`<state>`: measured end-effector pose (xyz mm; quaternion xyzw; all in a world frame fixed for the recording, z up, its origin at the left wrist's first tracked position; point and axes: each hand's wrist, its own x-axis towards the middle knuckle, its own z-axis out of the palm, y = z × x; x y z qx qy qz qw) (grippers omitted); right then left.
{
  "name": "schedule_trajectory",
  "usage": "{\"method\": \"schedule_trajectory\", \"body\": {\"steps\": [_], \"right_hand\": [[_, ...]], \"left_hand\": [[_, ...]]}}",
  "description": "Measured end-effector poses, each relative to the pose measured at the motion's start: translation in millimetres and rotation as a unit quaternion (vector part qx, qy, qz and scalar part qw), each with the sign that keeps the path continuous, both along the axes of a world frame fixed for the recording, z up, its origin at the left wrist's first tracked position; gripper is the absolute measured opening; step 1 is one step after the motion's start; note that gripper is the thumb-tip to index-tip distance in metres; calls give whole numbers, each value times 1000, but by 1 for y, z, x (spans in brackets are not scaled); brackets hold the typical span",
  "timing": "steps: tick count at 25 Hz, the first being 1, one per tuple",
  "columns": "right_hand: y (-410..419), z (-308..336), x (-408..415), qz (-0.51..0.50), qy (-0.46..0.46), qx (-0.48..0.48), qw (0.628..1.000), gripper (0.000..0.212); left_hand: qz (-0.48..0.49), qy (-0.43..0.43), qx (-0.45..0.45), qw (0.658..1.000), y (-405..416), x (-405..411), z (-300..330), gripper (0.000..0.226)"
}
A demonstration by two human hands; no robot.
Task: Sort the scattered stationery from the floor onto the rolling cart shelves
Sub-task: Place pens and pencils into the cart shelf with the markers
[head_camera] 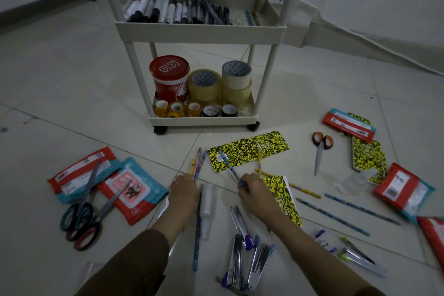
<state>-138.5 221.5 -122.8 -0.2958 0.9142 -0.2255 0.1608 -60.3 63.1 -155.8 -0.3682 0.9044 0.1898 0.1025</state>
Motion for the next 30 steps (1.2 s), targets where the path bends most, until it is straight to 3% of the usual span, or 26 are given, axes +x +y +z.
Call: {"method": "schedule_trajectory", "body": {"steps": [4,7,10,13,15,18,23,30], "right_hand": [[-11,10,1,-17,-73,-66,995,17],[-15,14,4,-21,-113,-83,990,15],[-18,17,4,-46,-165,-93,981,10],[-23,22,4,-99,-232,-121,960,21],[-30,27,6,-163,-315,-201,913,23],[-42,38,8,-210,-374,-301,852,13],[-58,66,7,-175,-271,-397,859,14],[-77,144,-19,-87,-138,-458,874,20]], "left_hand": [[-60,-17,-79,995,2,11,-2,32],[-46,-23,-57,997,-1,13,4,29],[5,16,97,995,-11,9,13,25],[6,49,213,976,-18,7,22,12],[12,93,279,956,-12,8,27,2],[14,211,387,898,5,5,37,12],[-40,323,417,849,19,-8,78,14],[-58,478,251,840,4,-49,162,28]]}}
